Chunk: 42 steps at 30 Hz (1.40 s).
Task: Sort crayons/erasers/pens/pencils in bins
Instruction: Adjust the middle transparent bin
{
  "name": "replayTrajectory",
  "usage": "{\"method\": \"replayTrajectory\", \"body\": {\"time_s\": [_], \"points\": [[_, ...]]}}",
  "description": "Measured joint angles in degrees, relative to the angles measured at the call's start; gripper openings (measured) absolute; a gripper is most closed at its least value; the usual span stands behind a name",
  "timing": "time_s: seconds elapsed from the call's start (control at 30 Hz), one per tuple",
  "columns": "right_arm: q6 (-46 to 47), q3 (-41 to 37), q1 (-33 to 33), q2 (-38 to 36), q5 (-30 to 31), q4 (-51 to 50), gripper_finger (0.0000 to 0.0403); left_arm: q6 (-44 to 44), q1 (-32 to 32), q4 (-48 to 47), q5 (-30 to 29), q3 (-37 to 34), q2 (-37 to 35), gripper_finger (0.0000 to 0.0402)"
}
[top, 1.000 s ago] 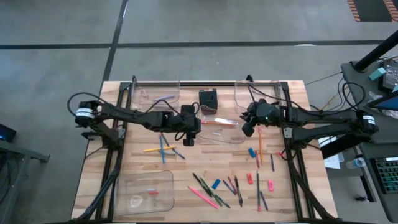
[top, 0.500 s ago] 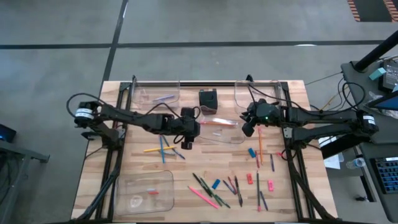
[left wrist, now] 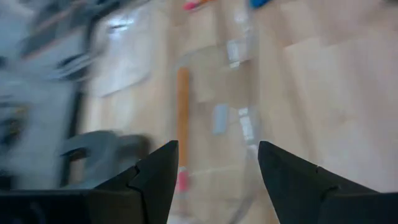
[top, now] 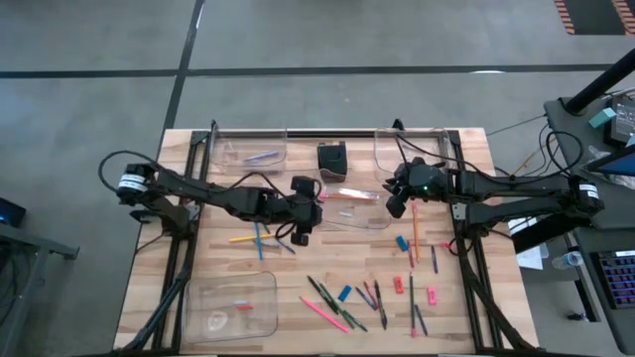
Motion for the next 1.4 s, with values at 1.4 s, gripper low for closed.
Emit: {"method": "replayTrajectory", "body": {"time_s": [1.4], "points": [[-0.46, -0.07, 0.02, 0.00, -0.02, -0.02, 0.0068, 6.38, 1.78, 3.22, -2.96, 2.16, 9.39, 0.0207]]}}
